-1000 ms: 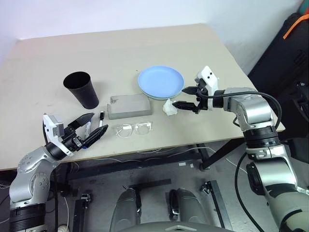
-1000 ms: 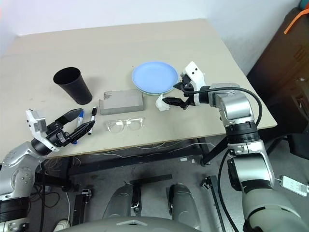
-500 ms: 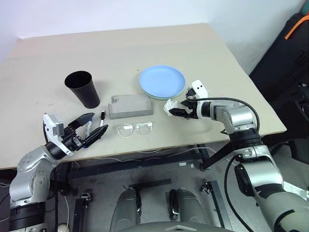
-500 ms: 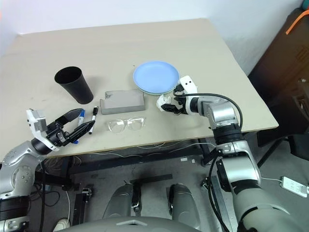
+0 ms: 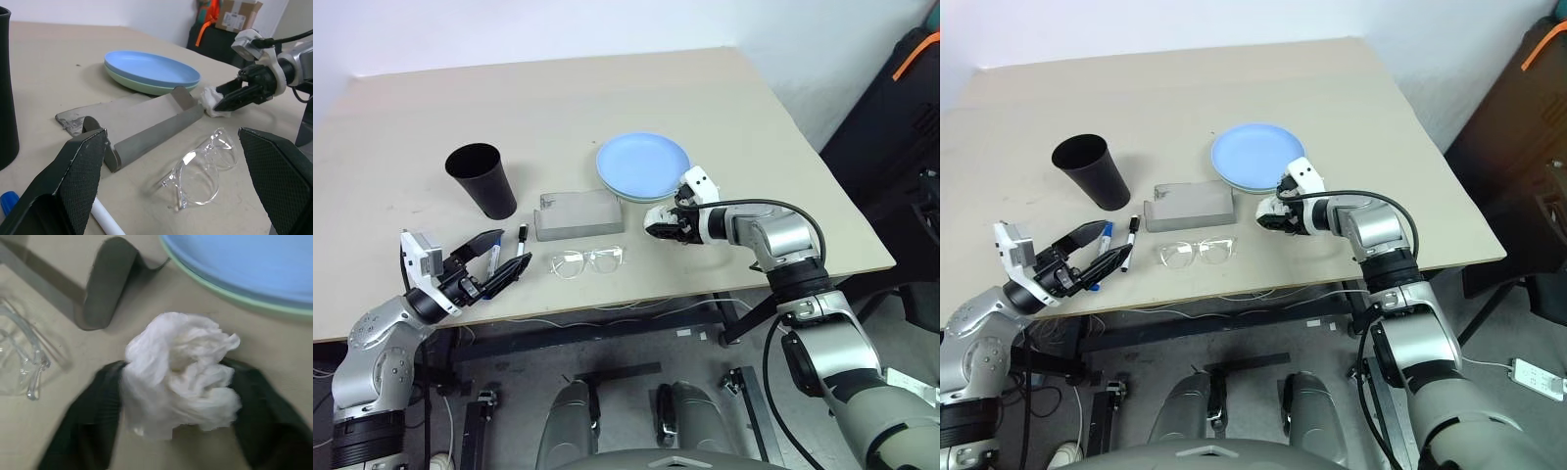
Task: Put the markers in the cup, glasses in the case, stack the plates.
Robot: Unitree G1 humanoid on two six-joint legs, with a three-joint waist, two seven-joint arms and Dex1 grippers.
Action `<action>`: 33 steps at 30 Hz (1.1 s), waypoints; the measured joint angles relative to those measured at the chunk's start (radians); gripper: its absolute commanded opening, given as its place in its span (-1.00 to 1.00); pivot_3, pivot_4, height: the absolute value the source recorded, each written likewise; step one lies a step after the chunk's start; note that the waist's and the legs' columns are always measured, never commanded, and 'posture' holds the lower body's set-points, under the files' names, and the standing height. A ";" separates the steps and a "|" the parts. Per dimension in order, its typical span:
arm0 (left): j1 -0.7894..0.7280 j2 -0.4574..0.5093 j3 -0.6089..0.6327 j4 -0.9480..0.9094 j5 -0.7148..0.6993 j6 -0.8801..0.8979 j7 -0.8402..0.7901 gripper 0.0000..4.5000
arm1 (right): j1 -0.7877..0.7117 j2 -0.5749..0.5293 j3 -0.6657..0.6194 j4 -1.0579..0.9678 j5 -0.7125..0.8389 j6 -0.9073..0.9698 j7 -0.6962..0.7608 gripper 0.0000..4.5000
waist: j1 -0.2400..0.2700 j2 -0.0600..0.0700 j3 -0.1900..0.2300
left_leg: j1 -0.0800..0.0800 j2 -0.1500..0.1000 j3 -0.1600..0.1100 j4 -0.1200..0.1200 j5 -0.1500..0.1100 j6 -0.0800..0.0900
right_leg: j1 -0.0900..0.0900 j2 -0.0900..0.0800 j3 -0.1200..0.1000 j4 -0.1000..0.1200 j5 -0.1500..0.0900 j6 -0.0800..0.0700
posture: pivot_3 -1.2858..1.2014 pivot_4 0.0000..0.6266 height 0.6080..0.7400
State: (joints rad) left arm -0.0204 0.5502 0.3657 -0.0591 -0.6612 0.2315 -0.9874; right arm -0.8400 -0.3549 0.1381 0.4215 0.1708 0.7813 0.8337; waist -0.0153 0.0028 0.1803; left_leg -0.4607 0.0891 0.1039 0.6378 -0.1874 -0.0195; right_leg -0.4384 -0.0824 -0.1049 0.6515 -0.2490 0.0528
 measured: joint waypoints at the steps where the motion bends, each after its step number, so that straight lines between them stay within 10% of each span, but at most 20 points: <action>1: 0.000 0.000 0.000 0.000 0.000 0.000 0.000 1.00 | 0.001 -0.001 0.001 -0.007 0.000 0.000 0.001 -0.14 | 0.000 0.000 0.000 | 0.000 0.000 0.000 0.000 0.000 0.000 | 0.000 0.000 0.000 0.000 0.000 0.000 | 0.03 -0.52 0.96; 7: -0.008 -0.001 -0.001 0.004 0.005 -0.001 0.001 1.00 | 0.008 -0.070 -0.002 -0.097 0.030 0.026 0.050 -0.98 | 0.002 0.000 0.000 | 0.000 0.000 0.000 0.000 0.000 0.000 | 0.000 0.000 0.000 0.000 0.000 0.000 | 0.03 -0.52 0.96; 16: -0.029 -0.004 -0.012 0.018 0.017 -0.003 0.000 1.00 | -0.182 -0.059 -0.128 -0.020 0.071 -0.081 -0.038 -0.98 | -0.005 0.000 0.000 | 0.001 0.000 0.000 -0.001 0.000 0.000 | -0.002 0.002 0.002 0.001 0.000 -0.001 | 0.03 -0.52 0.96; 23: -0.046 -0.021 -0.031 0.035 0.020 -0.021 0.001 1.00 | -0.385 0.047 -0.136 0.542 -0.036 -0.383 -0.233 -0.98 | 0.002 0.000 0.000 | -0.001 -0.001 0.002 -0.002 0.000 0.000 | -0.002 0.000 0.002 -0.002 0.000 0.000 | 0.03 -0.52 0.96; 33: -0.052 -0.023 -0.035 0.041 0.021 -0.025 0.008 1.00 | -0.473 0.106 -0.157 0.802 -0.079 -0.535 -0.309 0.34 | -0.005 0.000 0.000 | 0.001 -0.001 0.003 -0.003 0.001 0.000 | -0.003 0.001 0.004 0.000 0.001 0.000 | 0.03 -0.52 0.96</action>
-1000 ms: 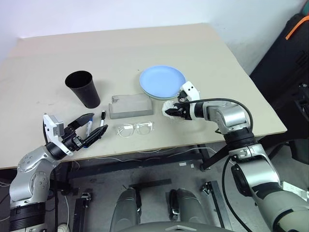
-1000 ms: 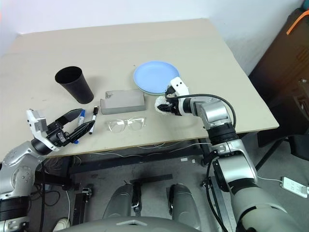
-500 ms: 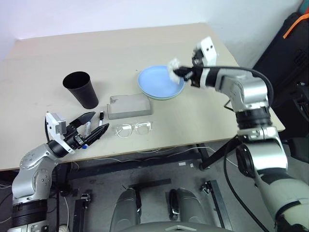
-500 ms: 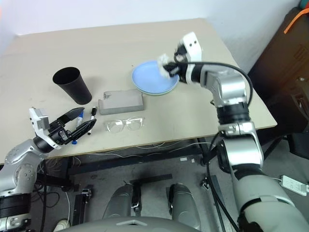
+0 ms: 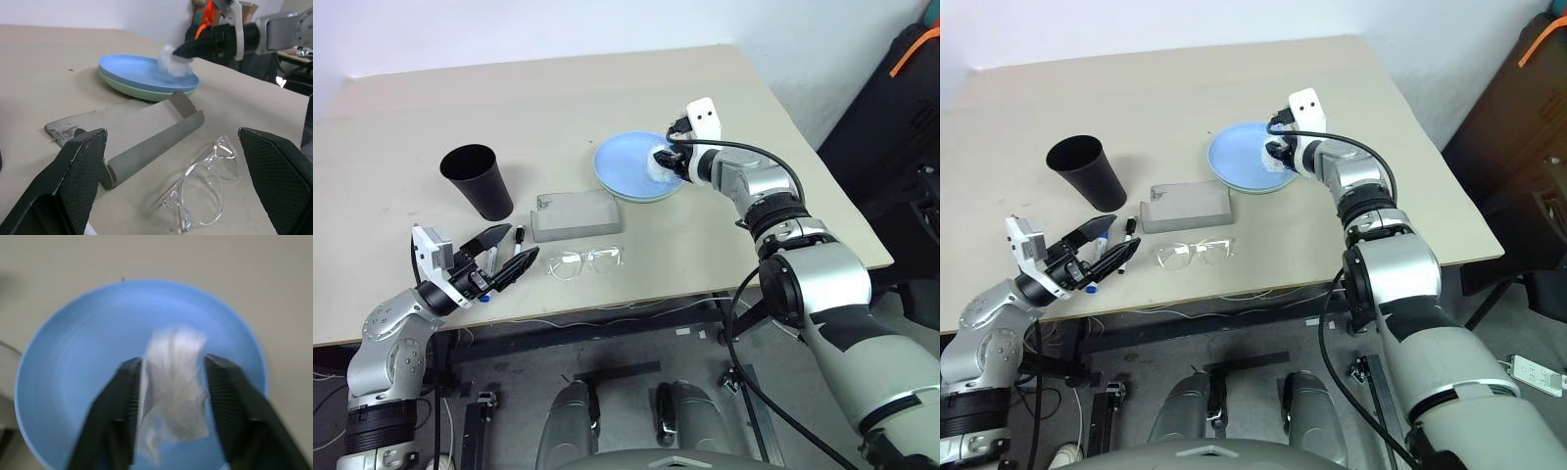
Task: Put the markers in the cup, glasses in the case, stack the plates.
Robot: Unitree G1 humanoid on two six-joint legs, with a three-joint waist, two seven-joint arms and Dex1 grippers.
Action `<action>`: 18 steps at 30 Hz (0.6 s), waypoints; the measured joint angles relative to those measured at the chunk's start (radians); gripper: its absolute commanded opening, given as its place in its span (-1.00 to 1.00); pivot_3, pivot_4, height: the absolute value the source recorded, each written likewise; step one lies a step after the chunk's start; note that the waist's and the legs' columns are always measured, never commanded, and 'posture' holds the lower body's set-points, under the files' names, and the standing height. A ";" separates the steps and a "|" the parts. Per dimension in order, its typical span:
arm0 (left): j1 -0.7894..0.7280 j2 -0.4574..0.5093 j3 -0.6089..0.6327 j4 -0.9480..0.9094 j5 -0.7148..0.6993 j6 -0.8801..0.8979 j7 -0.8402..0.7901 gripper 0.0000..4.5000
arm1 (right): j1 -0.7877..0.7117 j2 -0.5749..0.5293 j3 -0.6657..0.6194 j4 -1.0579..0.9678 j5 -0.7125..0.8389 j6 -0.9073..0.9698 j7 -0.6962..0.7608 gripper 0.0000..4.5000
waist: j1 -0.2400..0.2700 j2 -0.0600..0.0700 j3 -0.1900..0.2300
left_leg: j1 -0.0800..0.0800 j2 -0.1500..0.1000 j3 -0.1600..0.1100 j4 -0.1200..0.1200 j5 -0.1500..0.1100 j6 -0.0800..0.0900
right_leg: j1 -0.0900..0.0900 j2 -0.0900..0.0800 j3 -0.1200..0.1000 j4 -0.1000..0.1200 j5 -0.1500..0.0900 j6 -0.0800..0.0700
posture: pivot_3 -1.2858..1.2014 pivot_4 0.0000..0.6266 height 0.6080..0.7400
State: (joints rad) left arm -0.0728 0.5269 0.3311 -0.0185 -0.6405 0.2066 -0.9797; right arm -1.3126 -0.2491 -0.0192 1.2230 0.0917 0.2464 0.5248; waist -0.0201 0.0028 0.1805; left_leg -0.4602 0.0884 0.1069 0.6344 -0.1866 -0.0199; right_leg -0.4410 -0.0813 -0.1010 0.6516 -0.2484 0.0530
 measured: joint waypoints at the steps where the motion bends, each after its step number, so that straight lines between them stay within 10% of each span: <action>1: 0.001 0.000 0.000 0.000 0.000 0.000 0.000 1.00 | -0.004 0.000 -0.002 0.000 -0.001 -0.005 0.003 0.48 | 0.000 0.000 0.000 | 0.000 0.000 0.000 0.000 0.000 0.000 | 0.000 0.000 0.000 0.000 0.000 0.000 | 0.03 -0.52 0.96; 5: 0.009 0.000 0.001 -0.001 0.000 0.000 0.002 1.00 | -0.006 0.000 -0.002 -0.001 -0.009 -0.008 0.056 0.97 | 0.000 0.000 0.000 | 0.000 0.000 0.000 0.000 0.000 0.000 | 0.000 0.000 0.000 0.000 0.000 0.000 | 0.03 -0.52 0.96; 18: 0.144 0.102 0.107 -0.077 -0.079 0.079 -0.021 1.00 | 0.268 -0.088 0.221 -0.835 0.079 0.394 0.576 0.97 | -0.002 0.000 0.000 | 0.000 0.000 -0.001 -0.001 0.000 0.000 | -0.001 0.000 0.001 0.000 0.000 0.000 | 0.03 -0.52 0.96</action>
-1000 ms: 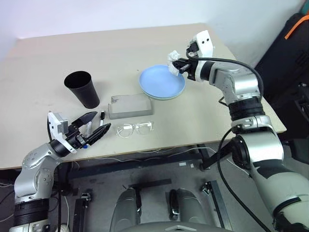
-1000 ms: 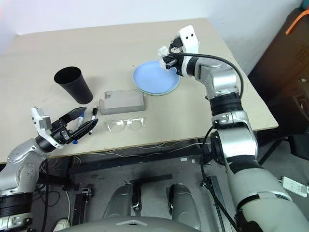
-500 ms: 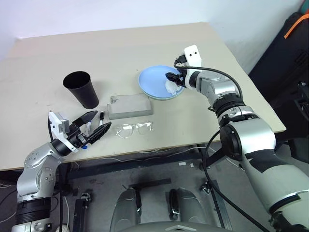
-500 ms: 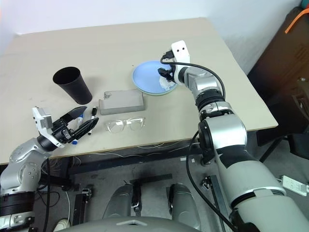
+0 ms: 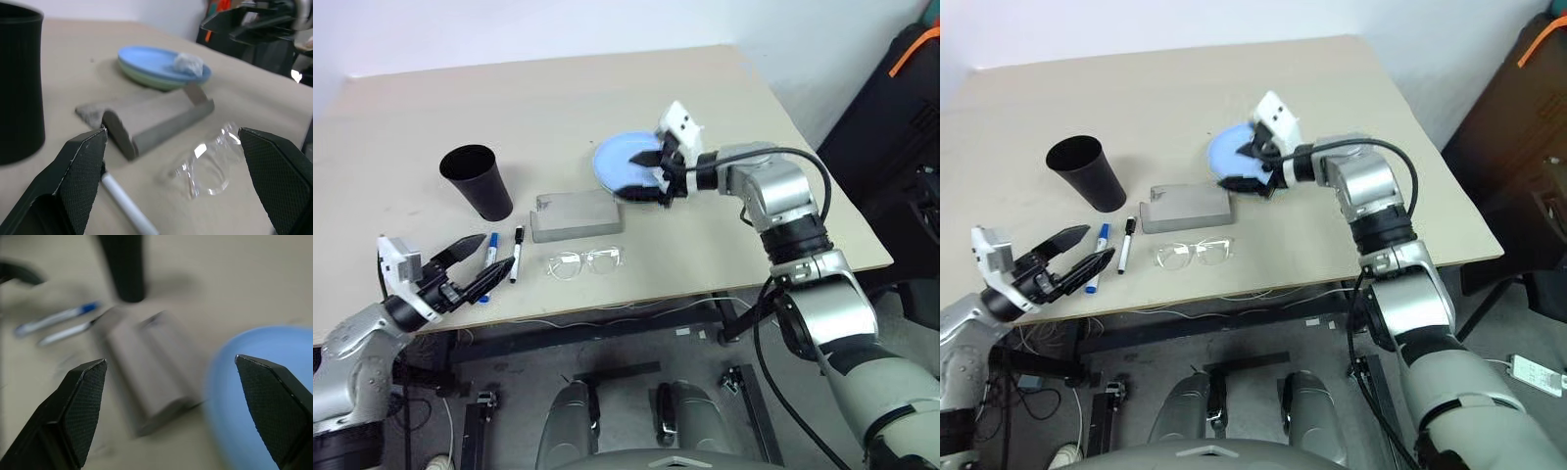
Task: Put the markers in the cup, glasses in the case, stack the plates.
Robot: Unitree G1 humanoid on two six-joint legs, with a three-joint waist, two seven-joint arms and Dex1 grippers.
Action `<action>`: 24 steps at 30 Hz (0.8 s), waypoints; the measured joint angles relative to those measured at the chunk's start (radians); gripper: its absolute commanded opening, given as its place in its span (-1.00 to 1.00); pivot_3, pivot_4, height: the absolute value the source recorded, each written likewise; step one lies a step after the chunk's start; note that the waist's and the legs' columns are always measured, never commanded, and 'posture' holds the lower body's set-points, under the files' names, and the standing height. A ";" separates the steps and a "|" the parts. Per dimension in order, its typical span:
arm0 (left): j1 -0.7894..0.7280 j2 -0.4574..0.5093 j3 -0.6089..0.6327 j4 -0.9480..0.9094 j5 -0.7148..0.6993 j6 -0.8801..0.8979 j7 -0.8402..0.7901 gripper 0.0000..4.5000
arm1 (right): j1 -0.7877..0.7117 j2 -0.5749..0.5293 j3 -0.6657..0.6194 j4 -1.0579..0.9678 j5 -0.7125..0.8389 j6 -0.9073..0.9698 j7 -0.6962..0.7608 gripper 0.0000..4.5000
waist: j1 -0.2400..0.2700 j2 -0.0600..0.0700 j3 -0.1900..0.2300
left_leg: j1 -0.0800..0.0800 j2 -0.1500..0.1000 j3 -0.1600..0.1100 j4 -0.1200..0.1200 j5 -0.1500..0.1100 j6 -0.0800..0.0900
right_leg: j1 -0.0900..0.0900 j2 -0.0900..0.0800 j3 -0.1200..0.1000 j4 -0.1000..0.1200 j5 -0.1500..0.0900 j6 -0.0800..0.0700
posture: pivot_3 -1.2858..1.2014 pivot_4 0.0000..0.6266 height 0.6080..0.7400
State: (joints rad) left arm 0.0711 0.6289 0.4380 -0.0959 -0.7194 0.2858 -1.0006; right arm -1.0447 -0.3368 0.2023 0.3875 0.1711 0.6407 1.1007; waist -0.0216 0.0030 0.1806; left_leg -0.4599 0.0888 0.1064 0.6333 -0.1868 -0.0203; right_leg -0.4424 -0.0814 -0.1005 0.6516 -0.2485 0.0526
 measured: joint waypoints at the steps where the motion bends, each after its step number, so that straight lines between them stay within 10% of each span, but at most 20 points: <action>1: 0.010 0.006 0.008 -0.008 -0.010 0.012 -0.004 1.00 | 0.004 0.002 0.018 -0.038 0.008 0.029 0.010 0.97 | 0.000 0.000 0.000 | 0.000 0.000 0.000 0.000 0.000 0.000 | 0.000 0.000 0.000 0.000 0.000 0.000 | 0.03 -0.52 0.96; 24: 0.066 0.010 -0.009 -0.042 0.010 0.013 -0.023 1.00 | 0.044 0.132 0.326 -0.083 -0.077 0.147 -0.066 0.97 | 0.004 -0.002 -0.001 | 0.000 0.000 0.000 0.000 0.000 -0.001 | 0.000 0.000 0.000 -0.001 0.000 -0.001 | 0.03 -0.52 0.96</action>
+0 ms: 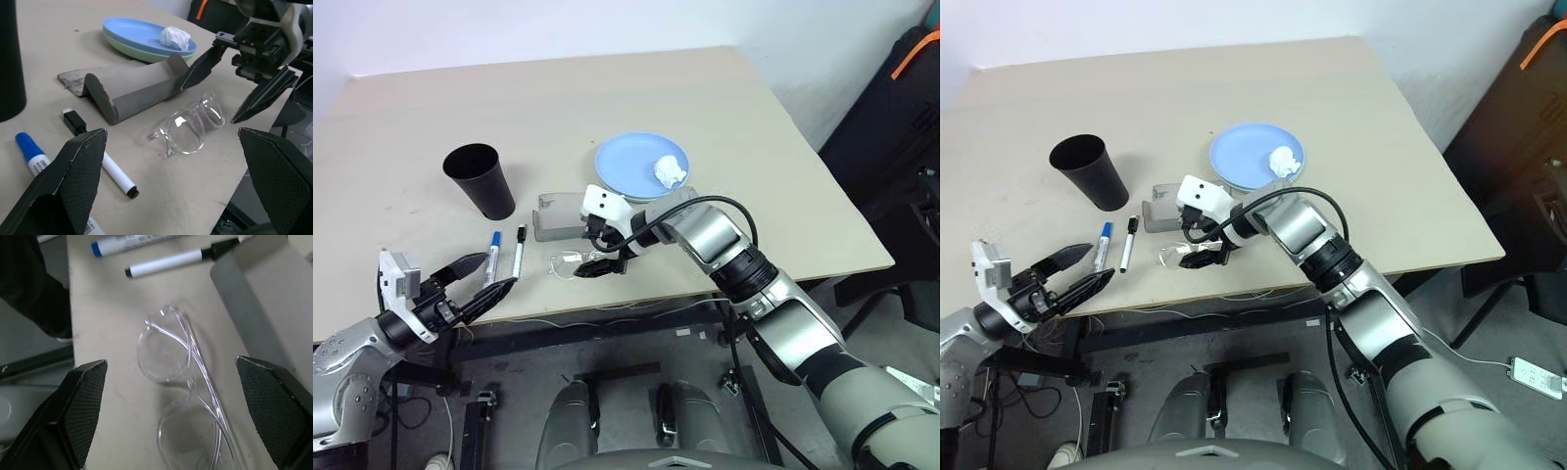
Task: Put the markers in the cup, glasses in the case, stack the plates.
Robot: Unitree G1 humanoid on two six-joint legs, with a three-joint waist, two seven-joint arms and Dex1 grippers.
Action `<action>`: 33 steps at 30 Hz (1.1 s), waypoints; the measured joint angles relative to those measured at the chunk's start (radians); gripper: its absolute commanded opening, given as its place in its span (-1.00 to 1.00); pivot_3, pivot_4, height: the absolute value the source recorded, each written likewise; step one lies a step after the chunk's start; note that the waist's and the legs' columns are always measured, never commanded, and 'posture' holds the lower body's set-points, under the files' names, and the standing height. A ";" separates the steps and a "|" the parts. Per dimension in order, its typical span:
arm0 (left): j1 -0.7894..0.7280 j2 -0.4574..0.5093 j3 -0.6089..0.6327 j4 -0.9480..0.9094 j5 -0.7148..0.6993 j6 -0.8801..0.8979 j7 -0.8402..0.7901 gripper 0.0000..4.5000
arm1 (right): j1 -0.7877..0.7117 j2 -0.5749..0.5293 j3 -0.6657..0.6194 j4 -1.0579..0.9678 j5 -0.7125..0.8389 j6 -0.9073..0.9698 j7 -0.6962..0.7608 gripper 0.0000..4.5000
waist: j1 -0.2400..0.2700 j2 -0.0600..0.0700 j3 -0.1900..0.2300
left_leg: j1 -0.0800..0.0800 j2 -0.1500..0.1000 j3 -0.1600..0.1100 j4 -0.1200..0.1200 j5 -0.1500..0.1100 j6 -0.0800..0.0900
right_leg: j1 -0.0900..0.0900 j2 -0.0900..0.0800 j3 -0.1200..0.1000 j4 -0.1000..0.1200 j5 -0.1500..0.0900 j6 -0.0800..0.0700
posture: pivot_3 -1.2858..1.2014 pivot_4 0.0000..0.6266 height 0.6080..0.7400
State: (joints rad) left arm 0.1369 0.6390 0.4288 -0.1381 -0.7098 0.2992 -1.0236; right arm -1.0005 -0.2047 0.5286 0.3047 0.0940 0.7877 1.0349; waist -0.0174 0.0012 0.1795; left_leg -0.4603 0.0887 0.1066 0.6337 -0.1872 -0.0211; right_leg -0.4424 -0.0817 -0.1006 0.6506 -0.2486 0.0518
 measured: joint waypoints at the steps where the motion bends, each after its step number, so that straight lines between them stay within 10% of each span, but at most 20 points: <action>1: 0.000 -0.002 -0.002 0.000 0.001 -0.002 0.001 1.00 | 0.000 0.001 0.007 0.003 -0.004 0.000 0.000 0.97 | 0.000 0.000 0.000 | 0.000 0.000 0.000 0.000 0.000 0.000 | 0.000 0.000 0.000 0.000 0.000 0.000 | 0.03 -0.52 0.96; 12: -0.004 -0.022 -0.017 -0.001 0.009 -0.011 0.006 1.00 | -0.012 0.002 0.026 0.004 -0.026 0.013 0.010 -0.52 | 0.000 0.000 0.000 | 0.000 0.000 0.000 0.000 0.000 0.000 | 0.000 0.000 0.000 0.000 0.000 0.000 | 0.03 -0.52 0.96; 33: -0.015 -0.051 -0.030 -0.003 0.025 -0.031 0.023 1.00 | -0.092 0.039 0.072 0.141 -0.117 -0.035 0.018 -0.52 | 0.000 0.000 0.000 | 0.000 0.000 0.000 0.000 0.000 0.000 | 0.000 0.000 0.000 0.000 0.000 0.000 | 0.03 -0.52 0.96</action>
State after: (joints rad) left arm 0.1222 0.5885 0.3985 -0.1410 -0.6848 0.2678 -1.0009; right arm -1.0925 -0.1662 0.6004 0.4461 -0.0232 0.7528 1.0528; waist -0.0175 0.0008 0.1792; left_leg -0.4602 0.0887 0.1065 0.6336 -0.1872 -0.0211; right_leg -0.4424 -0.0817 -0.1007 0.6506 -0.2486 0.0517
